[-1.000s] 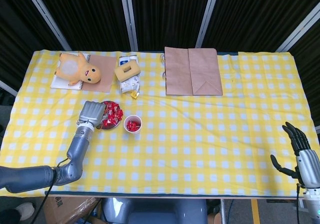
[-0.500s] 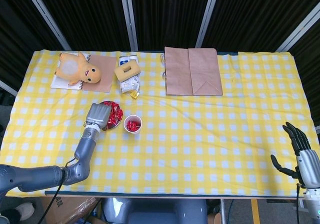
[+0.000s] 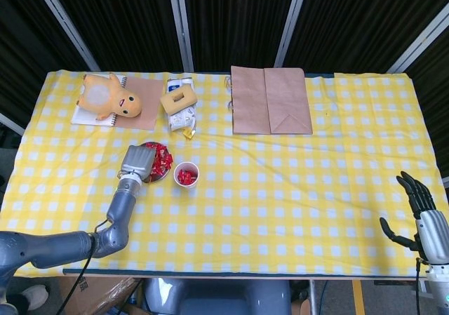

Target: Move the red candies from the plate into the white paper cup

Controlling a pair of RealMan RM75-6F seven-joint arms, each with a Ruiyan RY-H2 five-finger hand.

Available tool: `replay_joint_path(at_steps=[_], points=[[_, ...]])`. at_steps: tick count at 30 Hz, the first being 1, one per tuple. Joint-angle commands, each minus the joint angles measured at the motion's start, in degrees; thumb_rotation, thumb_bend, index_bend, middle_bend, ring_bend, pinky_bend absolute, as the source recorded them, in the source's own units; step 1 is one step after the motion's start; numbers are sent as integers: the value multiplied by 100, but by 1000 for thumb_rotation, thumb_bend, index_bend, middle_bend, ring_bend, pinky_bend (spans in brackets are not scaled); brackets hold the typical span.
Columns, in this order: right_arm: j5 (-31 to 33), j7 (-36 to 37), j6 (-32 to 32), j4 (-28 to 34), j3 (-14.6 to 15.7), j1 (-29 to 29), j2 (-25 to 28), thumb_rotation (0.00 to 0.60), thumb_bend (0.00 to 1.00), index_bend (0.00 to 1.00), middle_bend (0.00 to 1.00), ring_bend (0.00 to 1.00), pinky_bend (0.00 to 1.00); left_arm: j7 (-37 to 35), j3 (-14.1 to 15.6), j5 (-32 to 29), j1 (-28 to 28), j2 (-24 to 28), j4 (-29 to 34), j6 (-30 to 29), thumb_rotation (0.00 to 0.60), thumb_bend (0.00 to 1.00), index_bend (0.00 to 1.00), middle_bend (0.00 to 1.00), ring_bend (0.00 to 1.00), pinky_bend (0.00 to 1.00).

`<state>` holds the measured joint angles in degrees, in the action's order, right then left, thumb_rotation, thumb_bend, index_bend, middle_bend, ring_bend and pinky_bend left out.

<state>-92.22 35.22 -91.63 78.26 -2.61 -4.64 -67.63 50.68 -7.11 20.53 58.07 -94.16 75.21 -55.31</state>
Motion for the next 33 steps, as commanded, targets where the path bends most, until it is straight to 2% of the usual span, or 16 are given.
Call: replay_joint_path(at_steps=[1, 3, 9, 18, 22, 29, 33], points=[[5, 3, 1, 0, -1, 1, 1, 600, 424, 0, 0, 0, 0, 19, 2, 0, 7, -49, -42, 28, 600, 304, 442, 952, 1000, 1000], [4, 3, 5, 0, 1, 1, 2, 600, 424, 0, 0, 0, 0, 36, 7, 4, 11, -82, -65, 38, 600, 316, 451, 953, 1000, 1000], [3, 12, -6, 5, -2, 4, 5, 600, 424, 0, 0, 0, 0, 37, -11, 53, 8, -99, -60, 32, 600, 435, 516, 958, 1000, 1000], [1, 24, -21, 0, -5, 10, 5, 600, 424, 0, 0, 0, 0, -85, -93, 188, -70, 110, 180, -88, 600, 446, 540, 959, 1000, 1000], [6, 31, -23, -2, -8, 11, 5, 600, 424, 0, 0, 0, 0, -211, -219, 318, -107, 396, 486, -214, 600, 446, 539, 959, 1000, 1000], [0, 19, -26, 7, -7, 12, 7, 600, 424, 0, 0, 0, 0, -522, -540, 686, -168, 1090, 1415, -483, 600, 446, 532, 958, 1000, 1000], [1, 13, -26, 7, -7, 13, 7, 600, 423, 0, 0, 0, 0, -671, -625, 976, -183, 1250, 1814, -612, 600, 445, 510, 959, 1000, 1000]])
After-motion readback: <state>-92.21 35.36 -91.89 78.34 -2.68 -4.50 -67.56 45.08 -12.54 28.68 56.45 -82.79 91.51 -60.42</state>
